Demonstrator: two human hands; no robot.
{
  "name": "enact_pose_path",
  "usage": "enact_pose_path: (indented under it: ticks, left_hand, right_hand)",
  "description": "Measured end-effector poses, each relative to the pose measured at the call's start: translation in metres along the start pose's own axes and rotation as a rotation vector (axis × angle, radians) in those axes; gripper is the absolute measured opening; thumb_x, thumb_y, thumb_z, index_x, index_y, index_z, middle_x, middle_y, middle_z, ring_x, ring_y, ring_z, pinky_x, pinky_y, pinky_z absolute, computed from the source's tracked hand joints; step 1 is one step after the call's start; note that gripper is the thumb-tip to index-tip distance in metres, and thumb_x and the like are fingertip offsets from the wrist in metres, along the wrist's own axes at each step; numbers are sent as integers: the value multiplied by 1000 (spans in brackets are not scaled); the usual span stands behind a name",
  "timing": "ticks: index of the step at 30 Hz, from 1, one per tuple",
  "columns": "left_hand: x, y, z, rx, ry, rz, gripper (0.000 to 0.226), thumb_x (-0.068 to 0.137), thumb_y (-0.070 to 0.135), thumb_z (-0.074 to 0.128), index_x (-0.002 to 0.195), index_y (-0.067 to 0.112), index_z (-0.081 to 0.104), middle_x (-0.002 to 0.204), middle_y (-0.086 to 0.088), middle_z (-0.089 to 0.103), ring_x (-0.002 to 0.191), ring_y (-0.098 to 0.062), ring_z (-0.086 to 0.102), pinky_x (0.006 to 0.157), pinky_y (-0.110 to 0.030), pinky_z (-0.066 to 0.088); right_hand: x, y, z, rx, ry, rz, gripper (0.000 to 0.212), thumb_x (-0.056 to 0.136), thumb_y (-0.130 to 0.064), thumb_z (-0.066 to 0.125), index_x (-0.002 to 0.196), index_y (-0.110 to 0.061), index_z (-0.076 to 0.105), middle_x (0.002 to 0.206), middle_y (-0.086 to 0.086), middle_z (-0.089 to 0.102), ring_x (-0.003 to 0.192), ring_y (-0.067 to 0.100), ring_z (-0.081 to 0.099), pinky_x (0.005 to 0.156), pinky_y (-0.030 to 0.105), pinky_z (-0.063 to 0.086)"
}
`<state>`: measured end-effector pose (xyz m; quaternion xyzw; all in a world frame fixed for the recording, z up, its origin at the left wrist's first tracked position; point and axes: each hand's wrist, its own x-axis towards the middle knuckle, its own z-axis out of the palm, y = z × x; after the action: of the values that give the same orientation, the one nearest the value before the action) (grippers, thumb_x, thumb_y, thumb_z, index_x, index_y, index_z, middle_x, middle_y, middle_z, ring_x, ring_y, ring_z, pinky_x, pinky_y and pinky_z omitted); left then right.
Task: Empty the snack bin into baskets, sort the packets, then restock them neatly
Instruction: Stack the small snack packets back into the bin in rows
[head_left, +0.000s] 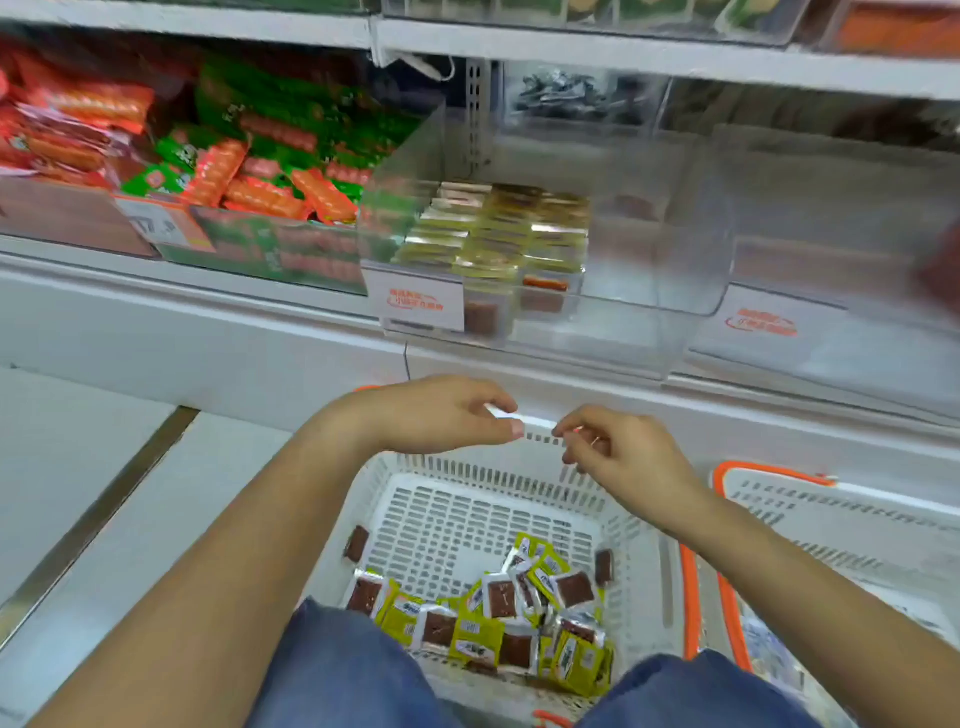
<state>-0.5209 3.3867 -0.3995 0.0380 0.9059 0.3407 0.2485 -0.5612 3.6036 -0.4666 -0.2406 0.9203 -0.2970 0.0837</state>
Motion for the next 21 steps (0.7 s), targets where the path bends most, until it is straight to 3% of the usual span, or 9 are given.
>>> enact_pose_path:
  ticks: [5, 8, 11, 13, 15, 18, 19, 21]
  left_hand:
    - [25, -136, 44, 56, 24, -303, 34, 95, 38, 53, 124, 21, 57, 124, 4, 58, 103, -8, 53, 90, -20, 37]
    - [41, -214, 88, 232, -138, -445, 33, 94, 35, 55, 119, 12, 58, 119, 1, 60, 111, -17, 56, 93, -27, 41]
    - [55, -254, 130, 304, -265, -498, 39, 93, 27, 56, 130, 13, 52, 132, -4, 54, 120, -22, 52, 94, -27, 41]
    - [69, -266, 156, 368, -328, -450, 41, 93, 18, 55, 133, 14, 47, 134, -6, 52, 118, -23, 53, 91, -28, 43]
    - [82, -276, 179, 518, -378, -360, 42, 92, 12, 50, 134, 14, 44, 134, -6, 50, 119, -23, 51, 95, -33, 45]
    - [96, -288, 203, 761, -417, -250, 60, 91, 5, 51, 145, 13, 27, 148, -8, 32, 132, -25, 39, 98, -37, 43]
    - [97, -293, 209, 792, -406, -253, 67, 90, 3, 51, 148, 13, 21, 152, -9, 25, 134, -27, 36, 99, -38, 42]
    - [98, -297, 216, 844, -369, -256, 70, 89, 0, 51, 149, 11, 18, 151, -12, 28, 132, -30, 39, 99, -38, 41]
  right_hand:
    - [-13, 63, 93, -112, -467, 123, 29, 97, -37, 48, 124, -29, 56, 105, -12, 64, 94, 12, 63, 79, 27, 47]
    - [-14, 95, 148, -211, -651, 151, 34, 98, -40, 43, 127, -25, 50, 118, -1, 62, 100, 18, 60, 81, 31, 48]
    - [-13, 117, 190, -267, -737, 178, 43, 96, -38, 47, 135, -21, 42, 131, 6, 54, 112, 23, 56, 80, 32, 47]
    - [-16, 128, 217, -268, -807, 172, 63, 95, -40, 50, 149, -21, 24, 151, 4, 35, 133, 22, 41, 96, 32, 44]
    - [-19, 134, 243, -328, -835, 87, 70, 95, -39, 51, 152, -23, 14, 158, 1, 20, 143, 19, 24, 109, 34, 33]
    - [-20, 132, 277, -368, -820, -79, 74, 93, -37, 54, 153, -20, 14, 160, 4, 14, 147, 19, 14, 117, 34, 18]
    - [-19, 129, 285, -384, -786, -149, 76, 90, -37, 60, 152, -18, 20, 158, 5, 20, 146, 21, 18, 117, 36, 19]
    - [-16, 127, 301, -398, -728, -264, 80, 67, -35, 81, 138, -15, 50, 141, 6, 50, 131, 22, 48, 106, 38, 38]
